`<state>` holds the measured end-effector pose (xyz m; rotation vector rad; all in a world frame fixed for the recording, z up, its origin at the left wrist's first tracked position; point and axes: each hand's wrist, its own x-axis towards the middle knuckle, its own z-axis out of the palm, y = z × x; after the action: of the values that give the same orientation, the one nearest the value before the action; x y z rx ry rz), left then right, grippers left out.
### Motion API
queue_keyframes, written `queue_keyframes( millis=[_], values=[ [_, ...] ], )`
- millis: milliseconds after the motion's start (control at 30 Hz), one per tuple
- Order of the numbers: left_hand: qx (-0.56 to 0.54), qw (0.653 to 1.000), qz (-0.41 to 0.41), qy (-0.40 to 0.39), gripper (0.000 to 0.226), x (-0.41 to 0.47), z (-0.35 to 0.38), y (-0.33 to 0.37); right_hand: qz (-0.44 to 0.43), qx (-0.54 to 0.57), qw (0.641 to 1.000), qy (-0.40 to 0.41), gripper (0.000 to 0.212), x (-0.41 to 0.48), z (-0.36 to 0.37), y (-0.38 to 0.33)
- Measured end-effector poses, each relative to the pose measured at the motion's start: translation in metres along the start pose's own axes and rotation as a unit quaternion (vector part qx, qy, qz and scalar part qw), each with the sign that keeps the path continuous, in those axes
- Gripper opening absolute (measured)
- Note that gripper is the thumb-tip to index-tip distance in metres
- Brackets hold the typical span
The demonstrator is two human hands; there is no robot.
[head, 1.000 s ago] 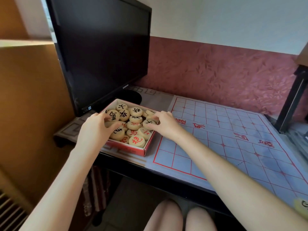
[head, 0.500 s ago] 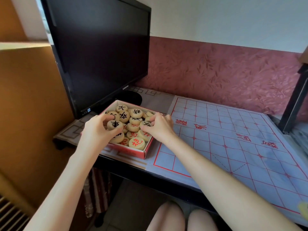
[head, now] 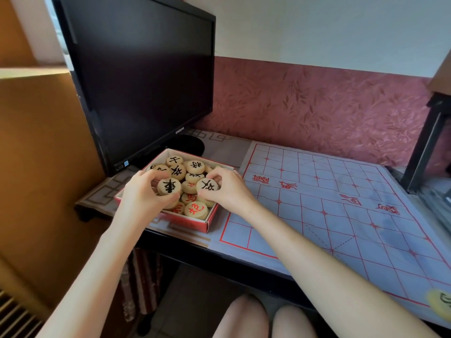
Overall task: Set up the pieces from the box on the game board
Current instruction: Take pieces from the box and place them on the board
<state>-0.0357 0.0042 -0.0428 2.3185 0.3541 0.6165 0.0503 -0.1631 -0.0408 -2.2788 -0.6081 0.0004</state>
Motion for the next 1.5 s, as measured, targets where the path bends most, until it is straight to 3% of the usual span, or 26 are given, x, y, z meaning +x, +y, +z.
queue_keyframes(
  millis=[367,600,1067,1500],
  values=[
    [-0.035,0.997,0.068,-0.012,0.045,-0.009,0.021,0.044,-0.043,0.053,0.997,0.025,0.045,-0.035,-0.054,0.017],
    [-0.062,0.992,0.1,-0.042,0.044,-0.023,0.047,0.076,-0.024,0.035,0.998,0.045,0.052,-0.067,-0.093,0.049],
    [-0.091,0.974,0.159,-0.134,0.04,-0.047,0.11,0.13,0.071,-0.01,0.996,0.054,0.048,-0.127,-0.157,0.115],
    [-0.13,0.947,0.199,-0.216,0.041,-0.071,0.165,0.178,0.248,-0.075,0.951,0.169,0.047,-0.183,-0.245,0.213]
  ],
)
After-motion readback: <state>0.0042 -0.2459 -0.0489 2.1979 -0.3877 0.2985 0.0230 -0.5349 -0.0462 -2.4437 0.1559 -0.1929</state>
